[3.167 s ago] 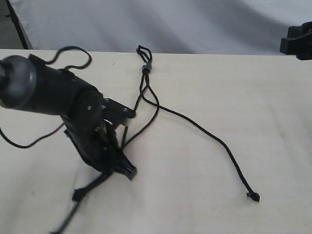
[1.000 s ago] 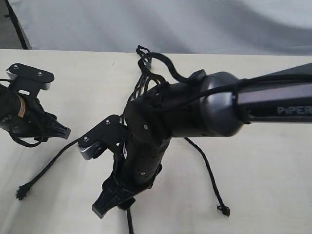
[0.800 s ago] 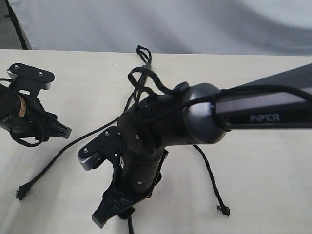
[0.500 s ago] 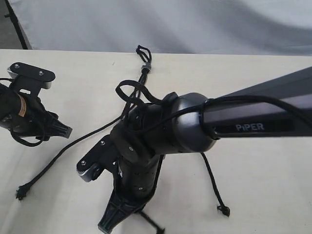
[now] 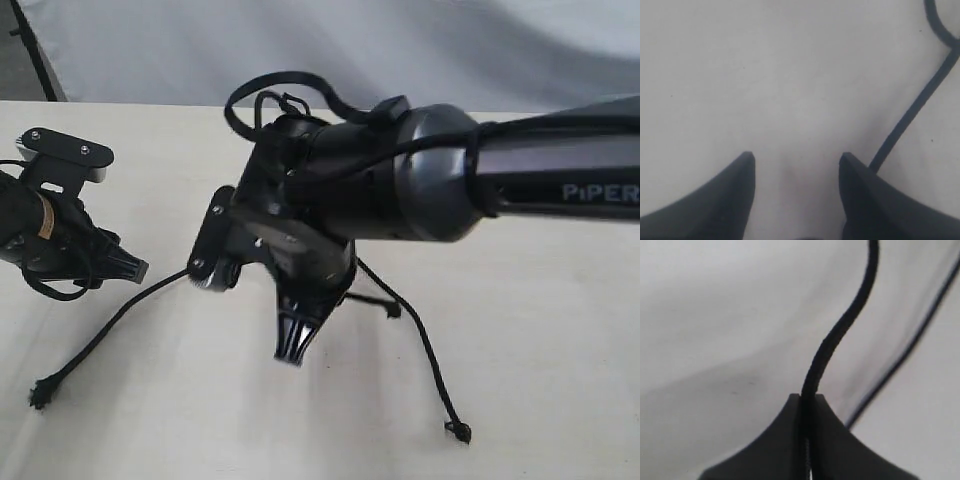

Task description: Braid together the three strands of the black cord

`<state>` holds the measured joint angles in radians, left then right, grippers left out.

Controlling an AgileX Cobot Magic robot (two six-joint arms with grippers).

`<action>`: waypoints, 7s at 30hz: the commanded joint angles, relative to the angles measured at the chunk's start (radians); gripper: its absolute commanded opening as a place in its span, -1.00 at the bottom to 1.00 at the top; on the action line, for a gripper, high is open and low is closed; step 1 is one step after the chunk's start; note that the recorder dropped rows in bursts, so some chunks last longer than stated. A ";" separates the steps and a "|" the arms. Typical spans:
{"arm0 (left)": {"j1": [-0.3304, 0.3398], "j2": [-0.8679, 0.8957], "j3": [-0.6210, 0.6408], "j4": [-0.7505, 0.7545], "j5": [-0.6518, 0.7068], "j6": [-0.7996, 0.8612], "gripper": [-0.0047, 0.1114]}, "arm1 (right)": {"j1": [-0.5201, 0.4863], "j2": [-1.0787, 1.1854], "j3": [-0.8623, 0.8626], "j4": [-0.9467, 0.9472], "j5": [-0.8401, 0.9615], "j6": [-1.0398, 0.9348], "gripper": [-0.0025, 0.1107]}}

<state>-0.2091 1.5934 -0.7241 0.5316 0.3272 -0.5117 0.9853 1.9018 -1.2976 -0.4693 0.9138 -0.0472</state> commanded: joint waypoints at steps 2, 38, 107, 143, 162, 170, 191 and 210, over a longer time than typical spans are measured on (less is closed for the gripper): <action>0.004 -0.001 0.006 -0.007 -0.004 0.002 -0.07 | -0.161 0.007 -0.003 -0.134 -0.055 0.007 -0.96; 0.004 -0.001 0.006 -0.007 -0.035 0.002 -0.07 | -0.160 0.128 -0.004 0.556 0.088 -0.447 -0.96; -0.027 0.171 0.028 -0.822 -0.029 0.307 -0.91 | -0.483 0.072 -0.004 0.469 -0.156 -0.367 -0.96; -0.027 0.173 0.028 -0.802 -0.012 0.333 -0.91 | -0.670 -0.051 -0.004 0.261 -0.177 -0.203 -0.96; -0.027 0.173 0.028 -0.797 -0.011 0.333 -0.91 | -0.697 0.160 -0.004 0.277 -0.191 -0.203 -0.96; -0.027 0.173 0.028 -0.798 -0.009 0.333 -0.91 | -0.704 0.186 -0.004 0.284 -0.173 -0.196 -0.96; -0.027 0.173 0.028 -0.798 -0.015 0.337 -0.91 | -0.702 0.033 -0.004 0.336 -0.129 -0.100 0.31; -0.027 0.173 0.028 -0.769 -0.008 0.381 -0.91 | -0.702 -0.133 0.120 0.469 -0.322 -0.230 0.31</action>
<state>-0.2321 1.7406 -0.7060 -0.2716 0.2944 -0.1377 0.2873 1.7751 -1.2082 0.0000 0.6743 -0.2587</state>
